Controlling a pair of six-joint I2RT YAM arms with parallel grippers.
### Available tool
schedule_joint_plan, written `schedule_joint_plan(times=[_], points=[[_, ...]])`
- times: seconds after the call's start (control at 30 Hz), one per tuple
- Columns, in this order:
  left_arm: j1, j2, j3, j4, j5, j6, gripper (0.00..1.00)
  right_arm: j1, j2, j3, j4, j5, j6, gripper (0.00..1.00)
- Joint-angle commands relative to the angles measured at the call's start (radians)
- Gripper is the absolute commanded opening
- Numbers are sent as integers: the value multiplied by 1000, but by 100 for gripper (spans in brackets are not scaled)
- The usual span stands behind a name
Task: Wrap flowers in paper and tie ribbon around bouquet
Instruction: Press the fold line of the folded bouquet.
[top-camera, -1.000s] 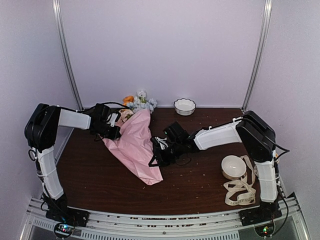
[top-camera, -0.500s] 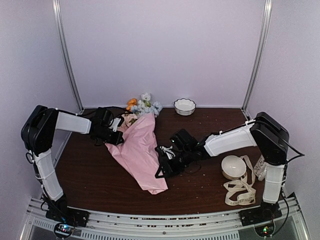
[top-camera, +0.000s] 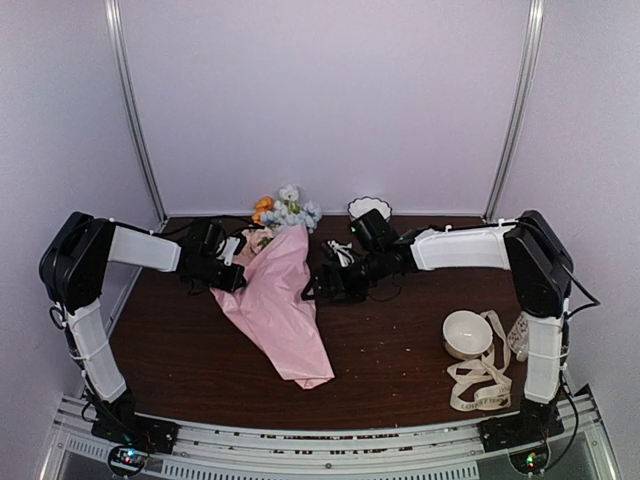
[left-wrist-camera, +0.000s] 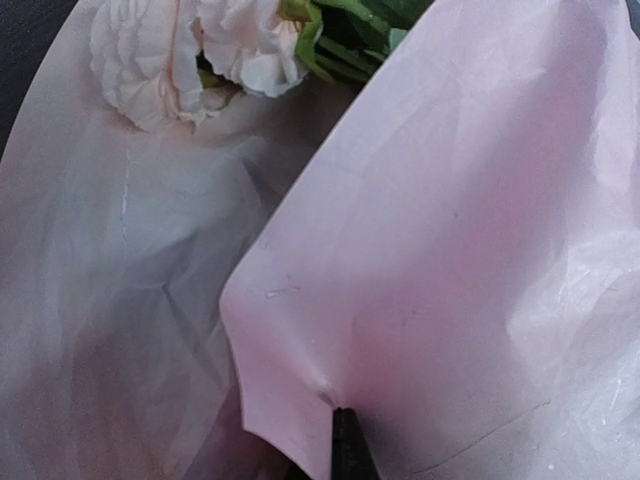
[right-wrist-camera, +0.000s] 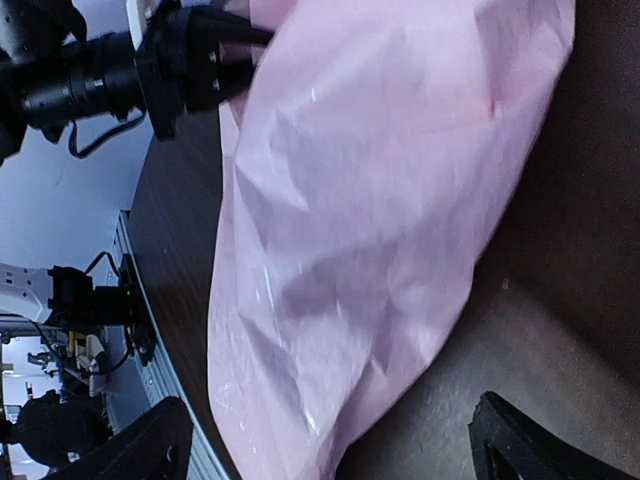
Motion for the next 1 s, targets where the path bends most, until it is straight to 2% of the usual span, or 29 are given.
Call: schedule_joint_plan(times=[0.0, 0.1, 0.3, 0.4, 0.47, 0.57, 0.73, 0.97], points=[[2, -24, -13, -23, -40, -2, 0, -6, 130, 158, 49, 33, 61, 100], [1, -28, -14, -28, -41, 3, 0, -5, 200, 227, 94, 52, 114, 100], [-1, -35, -10, -32, -49, 0, 0, 5, 304, 323, 69, 91, 140, 100], [0, -40, -4, -42, -54, -1, 0, 12, 307, 303, 93, 100, 161, 94], [0, -43, 7, -50, -62, 0, 0, 16, 299, 272, 131, 98, 185, 85], [0, -40, 35, -75, -83, -3, 0, 20, 286, 231, 187, 93, 226, 66], [0, -34, 53, -98, -117, -5, 0, 28, 273, 193, 250, 81, 263, 39], [-1, -31, 57, -106, -131, -7, 0, 32, 271, 168, 313, 73, 308, 11]])
